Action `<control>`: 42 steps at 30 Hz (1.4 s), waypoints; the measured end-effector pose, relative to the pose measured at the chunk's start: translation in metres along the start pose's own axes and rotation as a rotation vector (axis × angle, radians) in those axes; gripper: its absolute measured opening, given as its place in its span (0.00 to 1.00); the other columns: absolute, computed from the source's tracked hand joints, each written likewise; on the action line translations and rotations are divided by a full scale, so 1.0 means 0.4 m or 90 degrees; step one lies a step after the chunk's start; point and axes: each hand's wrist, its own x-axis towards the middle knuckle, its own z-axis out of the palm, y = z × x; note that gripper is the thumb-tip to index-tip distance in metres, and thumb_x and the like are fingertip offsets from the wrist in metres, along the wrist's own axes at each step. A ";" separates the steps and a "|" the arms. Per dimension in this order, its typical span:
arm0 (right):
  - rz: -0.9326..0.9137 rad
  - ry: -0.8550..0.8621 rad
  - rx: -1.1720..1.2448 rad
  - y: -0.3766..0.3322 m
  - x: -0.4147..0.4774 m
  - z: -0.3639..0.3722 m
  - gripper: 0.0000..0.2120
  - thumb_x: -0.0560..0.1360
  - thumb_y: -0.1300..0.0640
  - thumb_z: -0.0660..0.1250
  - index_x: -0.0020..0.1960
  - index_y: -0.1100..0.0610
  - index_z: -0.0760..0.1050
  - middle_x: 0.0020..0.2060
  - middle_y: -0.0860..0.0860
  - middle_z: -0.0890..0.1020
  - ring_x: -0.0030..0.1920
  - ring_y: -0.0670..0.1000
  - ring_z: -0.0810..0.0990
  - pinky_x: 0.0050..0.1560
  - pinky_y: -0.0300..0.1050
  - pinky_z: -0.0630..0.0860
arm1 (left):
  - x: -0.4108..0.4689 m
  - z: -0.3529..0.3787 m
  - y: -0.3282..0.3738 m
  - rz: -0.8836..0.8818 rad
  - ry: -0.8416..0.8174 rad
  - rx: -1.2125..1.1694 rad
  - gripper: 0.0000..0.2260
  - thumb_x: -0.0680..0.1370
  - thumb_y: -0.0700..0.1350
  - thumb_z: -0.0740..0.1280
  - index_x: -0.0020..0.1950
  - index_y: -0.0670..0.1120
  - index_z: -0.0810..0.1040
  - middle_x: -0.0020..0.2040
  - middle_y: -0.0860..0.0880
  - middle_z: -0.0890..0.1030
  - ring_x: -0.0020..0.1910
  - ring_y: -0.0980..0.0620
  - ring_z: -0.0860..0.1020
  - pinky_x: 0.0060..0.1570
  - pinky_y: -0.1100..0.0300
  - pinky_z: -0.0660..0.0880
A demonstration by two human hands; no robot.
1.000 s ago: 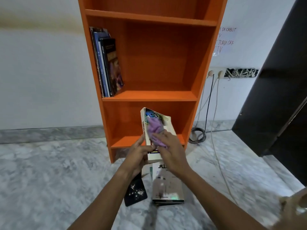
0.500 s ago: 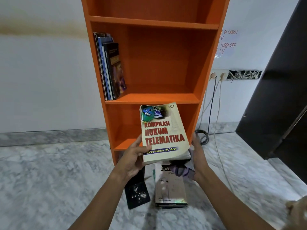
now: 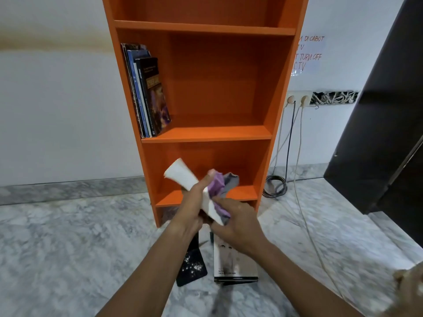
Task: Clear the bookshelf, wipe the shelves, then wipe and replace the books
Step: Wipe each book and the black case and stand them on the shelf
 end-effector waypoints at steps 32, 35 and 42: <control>0.341 -0.218 0.643 0.028 0.111 -0.135 0.25 0.72 0.63 0.74 0.68 0.60 0.76 0.61 0.57 0.84 0.60 0.59 0.84 0.60 0.57 0.81 | -0.028 -0.053 0.141 0.089 -0.037 -0.025 0.19 0.83 0.57 0.62 0.66 0.46 0.80 0.62 0.41 0.83 0.61 0.38 0.81 0.65 0.36 0.74; 0.246 -0.051 0.401 -0.012 0.122 -0.103 0.13 0.71 0.63 0.77 0.55 0.56 0.80 0.49 0.49 0.87 0.50 0.49 0.86 0.51 0.50 0.81 | -0.013 -0.063 0.134 0.157 0.306 0.282 0.26 0.76 0.61 0.69 0.69 0.49 0.75 0.63 0.53 0.81 0.61 0.49 0.80 0.62 0.45 0.75; 0.007 0.225 0.027 -0.044 0.131 -0.006 0.06 0.73 0.55 0.67 0.49 0.53 0.74 0.40 0.49 0.80 0.37 0.52 0.78 0.32 0.52 0.73 | -0.049 0.111 0.126 0.202 0.275 0.342 0.33 0.60 0.72 0.74 0.55 0.50 0.82 0.49 0.53 0.86 0.47 0.50 0.85 0.50 0.49 0.83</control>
